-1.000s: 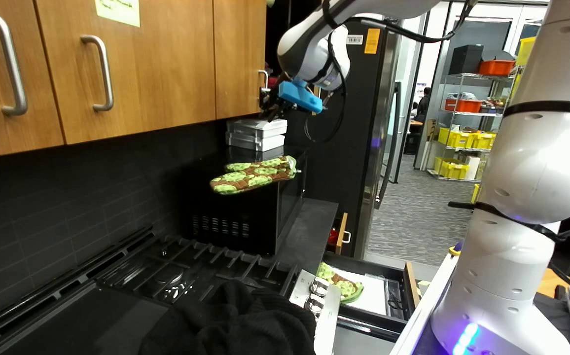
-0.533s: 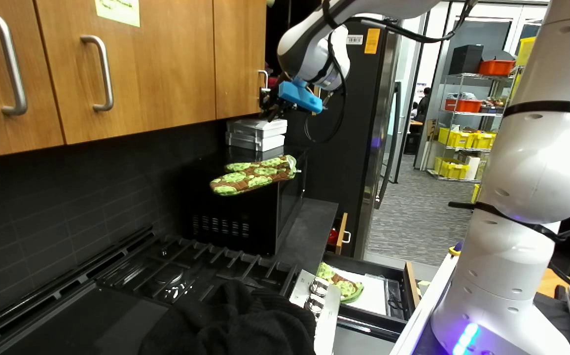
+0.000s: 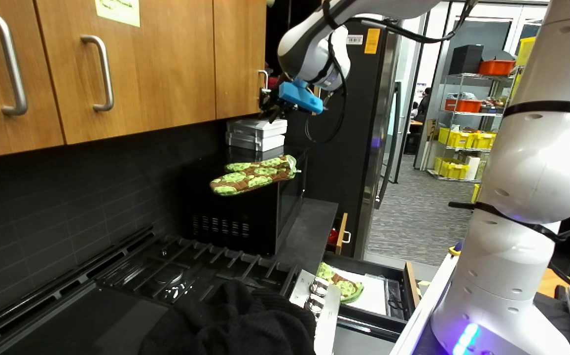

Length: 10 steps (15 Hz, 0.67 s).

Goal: Remove the oven mit from the drawer and put it on top of the microwave

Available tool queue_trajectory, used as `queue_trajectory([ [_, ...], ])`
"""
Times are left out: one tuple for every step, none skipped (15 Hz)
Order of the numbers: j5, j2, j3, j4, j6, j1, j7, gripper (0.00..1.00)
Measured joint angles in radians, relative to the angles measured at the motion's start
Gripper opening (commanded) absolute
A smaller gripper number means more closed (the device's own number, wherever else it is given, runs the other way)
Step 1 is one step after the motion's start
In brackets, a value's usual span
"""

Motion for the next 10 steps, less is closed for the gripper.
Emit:
queue_trajectory([
  [-0.015,-0.005,0.0,-0.007,-0.028,-0.007,0.001,0.77],
  [-0.037,-0.02,-0.001,-0.022,-0.073,-0.018,0.002,0.83],
  [-0.061,-0.046,-0.002,-0.044,-0.133,-0.03,0.002,0.91],
  [-0.087,-0.083,-0.007,-0.072,-0.202,-0.043,0.001,0.96],
  [-0.125,-0.128,-0.011,-0.106,-0.278,-0.059,0.006,0.99],
  [-0.158,-0.179,-0.016,-0.142,-0.358,-0.075,0.009,1.0],
  [-0.175,-0.232,-0.021,-0.176,-0.437,-0.086,0.007,1.0],
  [-0.184,-0.288,-0.028,-0.208,-0.521,-0.093,0.003,1.0],
  [-0.185,-0.341,-0.036,-0.236,-0.598,-0.096,-0.007,1.0],
  [-0.188,-0.394,-0.043,-0.266,-0.658,-0.098,-0.016,1.0],
])
